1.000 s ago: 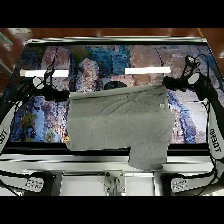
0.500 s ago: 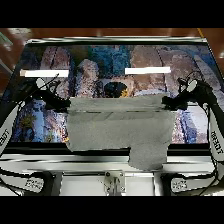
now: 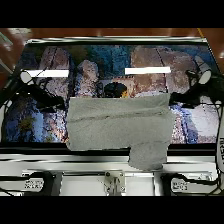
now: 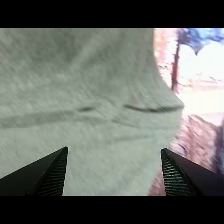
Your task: Fold the shirts.
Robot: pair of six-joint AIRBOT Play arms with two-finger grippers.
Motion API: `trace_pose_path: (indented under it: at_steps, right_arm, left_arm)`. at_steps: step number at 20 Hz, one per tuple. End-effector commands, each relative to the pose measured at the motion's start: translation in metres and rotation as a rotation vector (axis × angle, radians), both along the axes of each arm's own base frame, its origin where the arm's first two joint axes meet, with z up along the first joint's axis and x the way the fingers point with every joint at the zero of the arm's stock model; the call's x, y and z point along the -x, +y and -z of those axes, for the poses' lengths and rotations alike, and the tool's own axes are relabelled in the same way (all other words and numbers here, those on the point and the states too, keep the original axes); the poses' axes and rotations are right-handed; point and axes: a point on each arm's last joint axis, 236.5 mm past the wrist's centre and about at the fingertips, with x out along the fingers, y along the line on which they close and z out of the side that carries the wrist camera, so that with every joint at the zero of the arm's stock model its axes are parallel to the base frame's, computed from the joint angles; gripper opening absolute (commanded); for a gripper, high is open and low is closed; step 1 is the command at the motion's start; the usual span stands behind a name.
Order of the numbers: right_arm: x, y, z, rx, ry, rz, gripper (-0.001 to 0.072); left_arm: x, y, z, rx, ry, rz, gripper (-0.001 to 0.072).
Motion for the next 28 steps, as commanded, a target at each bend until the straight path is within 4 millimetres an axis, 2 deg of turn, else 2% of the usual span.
trace_pose_path:
  at_steps: [1, 3, 5, 7, 9, 12, 19, 21, 22, 23, 24, 25, 28]
  right_arm:
    - [0.056, -0.044, -0.029, -0.006, 0.07, 0.099, 0.0687]
    - [0.085, -0.044, -0.02, -0.177, 0.034, 0.225, 0.0686]
    - [0.102, -0.046, -0.007, -0.282, -0.025, 0.362, 0.0687]
    - [0.119, -0.046, 0.008, -0.313, -0.018, 0.409, 0.0687]
    - [0.128, -0.039, 0.019, -0.33, 0.015, 0.407, 0.0687]
    - [0.128, -0.038, 0.023, -0.33, 0.012, 0.407, 0.0687]
    - [0.123, -0.042, 0.023, -0.319, -0.011, 0.416, 0.0687]
    - [0.123, -0.042, 0.023, -0.32, -0.009, 0.426, 0.0687]
    - [0.124, -0.042, 0.023, -0.322, -0.005, 0.425, 0.0687]
    - [0.126, -0.04, 0.024, -0.325, 0.005, 0.422, 0.0687]
    - [0.133, -0.037, 0.029, -0.326, 0.029, 0.412, 0.0687]
    - [0.142, -0.032, 0.035, -0.335, 0.058, 0.394, 0.0687]
    - [0.174, 0.003, 0.06, -0.429, 0.155, 0.344, 0.0687]
  left_arm:
    - [0.039, 0.025, -0.022, 0.001, 0.022, -0.049, 0.0664]
    - [0.083, 0.033, -0.003, 0.015, 0.059, -0.112, 0.0664]
    - [0.126, 0.022, 0.028, 0.079, 0.087, -0.199, 0.0664]
    - [0.151, -0.001, 0.052, 0.186, 0.088, -0.268, 0.0664]
    - [0.168, -0.021, 0.07, 0.262, 0.107, -0.302, 0.0662]
    - [0.177, -0.034, 0.087, 0.3, 0.118, -0.349, 0.0655]
    - [0.158, -0.04, 0.102, 0.287, 0.053, -0.388, 0.0634]
    - [0.16, -0.044, 0.111, 0.291, 0.086, -0.395, 0.0403]
    - [0.162, -0.044, 0.113, 0.292, 0.103, -0.399, 0.0211]
    - [0.163, -0.045, 0.114, 0.292, 0.106, -0.393, 0.0095]
    - [0.163, -0.045, 0.112, 0.297, 0.097, -0.366, 0.0031]
    - [0.163, -0.047, 0.109, 0.303, 0.093, -0.345, 0.0031]
    - [0.163, -0.052, 0.1, 0.329, 0.096, -0.276, 0.0031]
